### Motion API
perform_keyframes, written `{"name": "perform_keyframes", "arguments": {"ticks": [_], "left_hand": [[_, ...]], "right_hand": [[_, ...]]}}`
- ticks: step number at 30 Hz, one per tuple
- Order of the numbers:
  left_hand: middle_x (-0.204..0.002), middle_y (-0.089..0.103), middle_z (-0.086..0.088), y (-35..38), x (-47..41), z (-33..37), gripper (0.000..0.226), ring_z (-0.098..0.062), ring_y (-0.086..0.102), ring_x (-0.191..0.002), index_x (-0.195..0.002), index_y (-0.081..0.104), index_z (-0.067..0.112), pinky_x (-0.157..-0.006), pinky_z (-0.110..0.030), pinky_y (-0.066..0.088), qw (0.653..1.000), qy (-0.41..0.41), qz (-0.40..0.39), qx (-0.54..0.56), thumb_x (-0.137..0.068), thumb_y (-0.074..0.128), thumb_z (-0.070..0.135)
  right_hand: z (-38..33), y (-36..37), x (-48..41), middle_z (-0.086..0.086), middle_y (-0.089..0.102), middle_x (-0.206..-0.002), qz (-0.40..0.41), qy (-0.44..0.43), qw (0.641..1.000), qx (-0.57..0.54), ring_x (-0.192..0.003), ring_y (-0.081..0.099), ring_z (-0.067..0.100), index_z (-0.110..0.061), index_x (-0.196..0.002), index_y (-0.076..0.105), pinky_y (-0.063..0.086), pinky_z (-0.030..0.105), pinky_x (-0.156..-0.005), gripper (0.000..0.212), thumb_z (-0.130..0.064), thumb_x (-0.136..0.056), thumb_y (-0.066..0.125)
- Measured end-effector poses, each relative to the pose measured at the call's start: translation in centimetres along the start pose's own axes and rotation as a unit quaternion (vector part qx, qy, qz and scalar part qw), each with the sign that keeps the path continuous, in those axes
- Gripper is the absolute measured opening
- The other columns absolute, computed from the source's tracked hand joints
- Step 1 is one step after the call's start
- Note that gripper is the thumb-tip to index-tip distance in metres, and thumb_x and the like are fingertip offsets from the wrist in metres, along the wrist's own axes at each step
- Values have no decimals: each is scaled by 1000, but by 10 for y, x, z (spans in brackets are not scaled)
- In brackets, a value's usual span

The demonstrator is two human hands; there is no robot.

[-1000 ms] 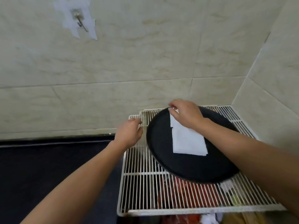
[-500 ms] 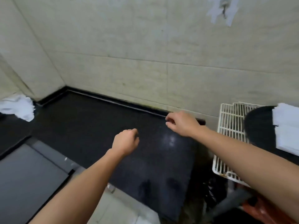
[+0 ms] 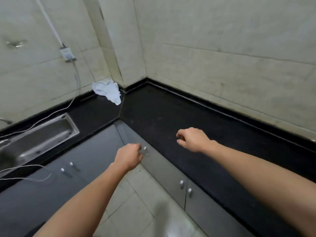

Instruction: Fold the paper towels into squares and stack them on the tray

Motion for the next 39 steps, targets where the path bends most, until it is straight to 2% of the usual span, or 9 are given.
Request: {"name": "perform_keyframes", "arguments": {"ticks": [8, 13, 19, 22, 25, 34, 39], "left_hand": [[-111, 66, -9, 31, -20, -107, 29, -32, 59, -106, -112, 59, 15, -83, -37, 50, 997, -63, -33, 35, -89, 48, 28], [-106, 66, -9, 24, -79, -188, 27, -31, 60, -101, -110, 59, 14, -77, -35, 48, 995, -97, -30, 17, -90, 47, 28], [-108, 67, -5, 3, -177, -277, 30, -28, 60, -102, -113, 59, 19, -79, -35, 48, 990, -138, -15, 14, -89, 47, 30], [-107, 67, -5, -3, -215, -311, 24, -28, 61, -101, -106, 60, 20, -76, -35, 46, 987, -156, 3, 32, -88, 48, 32], [-104, 67, -5, 8, -235, -336, 21, -28, 61, -99, -100, 59, 20, -74, -35, 46, 986, -162, -27, 37, -88, 48, 33], [-106, 67, -4, 34, -340, -440, 20, -27, 62, -97, -103, 61, 21, -77, -35, 49, 980, -176, -51, 73, -90, 51, 34], [-106, 67, -2, 50, -416, -514, 22, -24, 61, -97, -106, 60, 23, -80, -36, 51, 982, -145, -55, 105, -90, 52, 35]], "right_hand": [[-82, 35, -127, -1, 67, -108, -36, -68, 997, 25, -98, 62, 25, -28, -117, 59, 47, 34, -76, 30, -40, -92, 51], [-121, 63, -229, 0, 68, -103, -45, -102, 994, 5, -93, 63, 24, -29, -113, 61, 51, 36, -75, 28, -40, -90, 51], [-148, 76, -372, -2, 68, -105, -61, -113, 992, -11, -96, 63, 23, -29, -113, 61, 50, 35, -77, 27, -41, -90, 52], [-155, 80, -434, -1, 68, -106, -69, -112, 991, -14, -98, 63, 24, -28, -114, 61, 51, 35, -79, 27, -40, -90, 53], [-164, 96, -473, -1, 68, -108, -101, -107, 989, -3, -99, 63, 24, -29, -114, 62, 49, 34, -78, 28, -40, -90, 53], [-192, 149, -599, -2, 67, -106, -136, -86, 987, 3, -96, 62, 24, -28, -108, 62, 47, 33, -76, 23, -40, -89, 54], [-203, 179, -680, -2, 66, -107, -158, -26, 987, 16, -97, 63, 23, -30, -108, 63, 51, 35, -80, 25, -40, -88, 54]]}}
Point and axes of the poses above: each hand's wrist, its own x-axis away from the middle knuckle, its own y-axis out of the palm, z = x × y, the point moved 6 cm from there along -x, towards the middle knuckle
